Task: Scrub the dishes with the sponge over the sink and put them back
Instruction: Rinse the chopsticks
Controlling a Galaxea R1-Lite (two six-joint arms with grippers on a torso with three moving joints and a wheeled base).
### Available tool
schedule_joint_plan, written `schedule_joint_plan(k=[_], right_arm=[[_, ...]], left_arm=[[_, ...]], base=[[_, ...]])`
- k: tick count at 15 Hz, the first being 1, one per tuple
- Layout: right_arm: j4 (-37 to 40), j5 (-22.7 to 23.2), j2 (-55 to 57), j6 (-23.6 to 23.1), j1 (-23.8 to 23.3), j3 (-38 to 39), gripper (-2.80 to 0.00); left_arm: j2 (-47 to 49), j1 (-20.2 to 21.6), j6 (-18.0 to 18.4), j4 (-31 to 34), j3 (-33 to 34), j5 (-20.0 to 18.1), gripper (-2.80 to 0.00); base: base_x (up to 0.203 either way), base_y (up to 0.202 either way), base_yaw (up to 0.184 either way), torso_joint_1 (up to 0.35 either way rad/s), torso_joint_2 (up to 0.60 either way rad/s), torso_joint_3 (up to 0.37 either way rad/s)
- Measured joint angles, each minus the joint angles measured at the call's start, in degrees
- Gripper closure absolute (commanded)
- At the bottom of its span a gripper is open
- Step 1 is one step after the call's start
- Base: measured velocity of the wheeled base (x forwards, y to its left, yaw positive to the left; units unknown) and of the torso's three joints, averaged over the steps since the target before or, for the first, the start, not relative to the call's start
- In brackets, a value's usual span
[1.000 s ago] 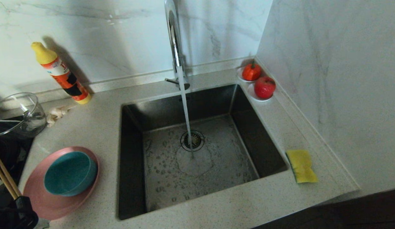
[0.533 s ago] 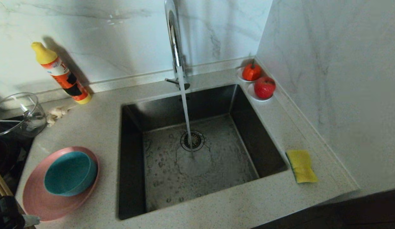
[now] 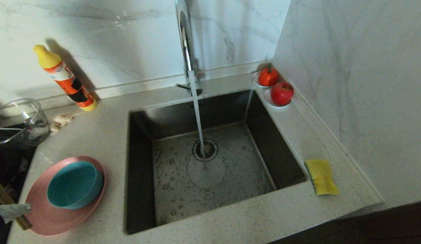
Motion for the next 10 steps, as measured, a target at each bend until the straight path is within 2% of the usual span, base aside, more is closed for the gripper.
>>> schedule_joint_plan(k=[3, 5, 7, 10], right_arm=[[0.0, 0.02, 0.0, 0.02, 0.0, -0.05, 0.0], [0.02, 0.02, 0.0, 0.02, 0.0, -0.01, 0.0], [0.01, 0.02, 0.0, 0.02, 0.0, 0.02, 0.0], [0.01, 0.01, 0.0, 0.0, 0.0, 0.02, 0.0]], left_arm=[[1.08, -3.16, 3.21, 0.09, -6.62, -3.46, 0.0], [3.46, -6.34, 4.49, -0.1, -10.64, -3.98, 0.0], [5.97, -11.0, 4.73, -0.11, -14.57, -4.08, 0.0], [10.24, -20.68, 5.92, 0.34, -19.6, -3.89, 0.0]], base=[[0.0, 0.0, 0.0, 0.0, 0.0, 0.0], [0.0, 0.0, 0.0, 0.0, 0.0, 0.0], [0.0, 0.0, 0.0, 0.0, 0.0, 0.0], [0.0, 0.0, 0.0, 0.0, 0.0, 0.0]])
